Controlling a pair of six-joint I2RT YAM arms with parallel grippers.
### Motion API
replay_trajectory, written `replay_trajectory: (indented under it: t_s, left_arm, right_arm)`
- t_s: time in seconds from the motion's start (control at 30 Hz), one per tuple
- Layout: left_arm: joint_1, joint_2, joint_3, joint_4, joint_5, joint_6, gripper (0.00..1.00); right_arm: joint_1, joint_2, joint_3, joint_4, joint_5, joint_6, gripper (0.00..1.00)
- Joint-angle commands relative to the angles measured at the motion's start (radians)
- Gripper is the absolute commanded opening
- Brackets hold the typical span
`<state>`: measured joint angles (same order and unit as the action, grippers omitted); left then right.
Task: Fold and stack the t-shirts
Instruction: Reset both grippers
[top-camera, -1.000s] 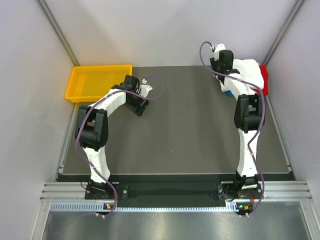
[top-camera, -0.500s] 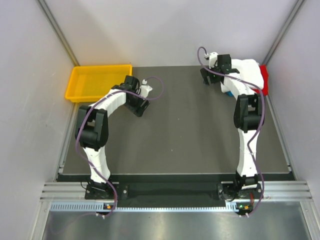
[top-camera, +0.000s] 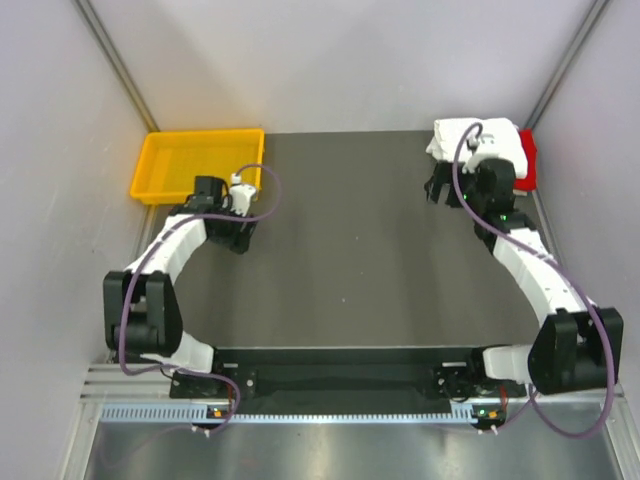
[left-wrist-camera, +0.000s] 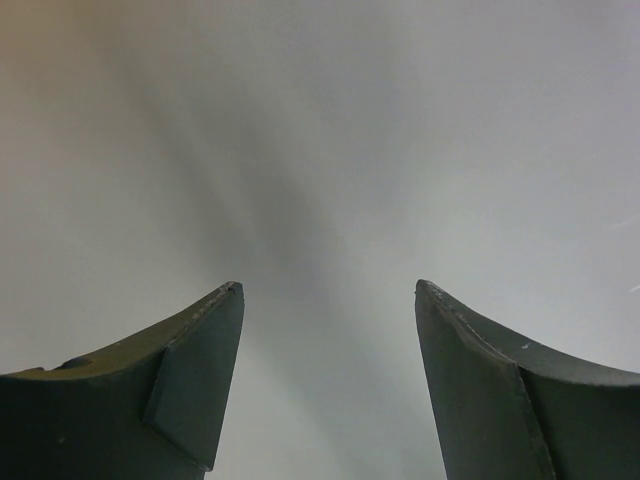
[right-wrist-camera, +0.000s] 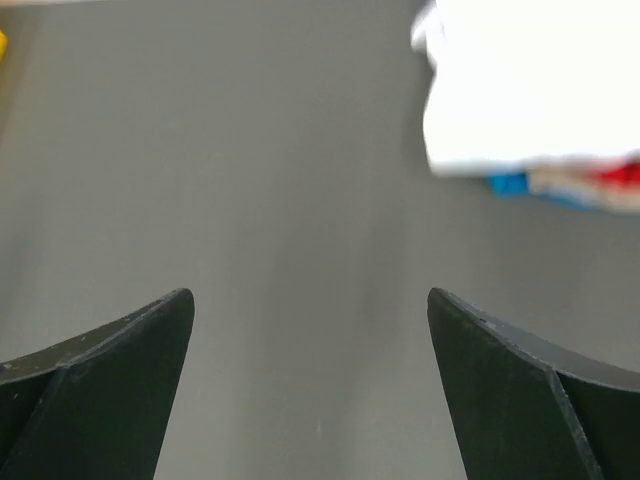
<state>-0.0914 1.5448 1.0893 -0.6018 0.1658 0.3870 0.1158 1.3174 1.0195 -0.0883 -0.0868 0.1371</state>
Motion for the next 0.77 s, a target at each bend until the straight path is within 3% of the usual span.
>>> replay_trajectory:
  t_s: [0.0, 0.3, 0.73]
  left_arm:
    - [0.073, -0.115, -0.113, 0.077, -0.035, -0.06, 0.73]
    - [0.116, -0.291, -0.347, 0.154, -0.101, -0.114, 0.72]
    - [0.119, -0.336, -0.35, 0.14, -0.137, -0.122, 0.72]
  right_arm:
    - [0.012, -0.081, -0.2, 0.035, 0.03, 0.137, 1.0]
    - [0.012, -0.282, -0.447, -0.004, -0.004, 0.18, 1.0]
    - [0.013, -0.253, -0.355, 0.031, -0.108, 0.19, 1.0]
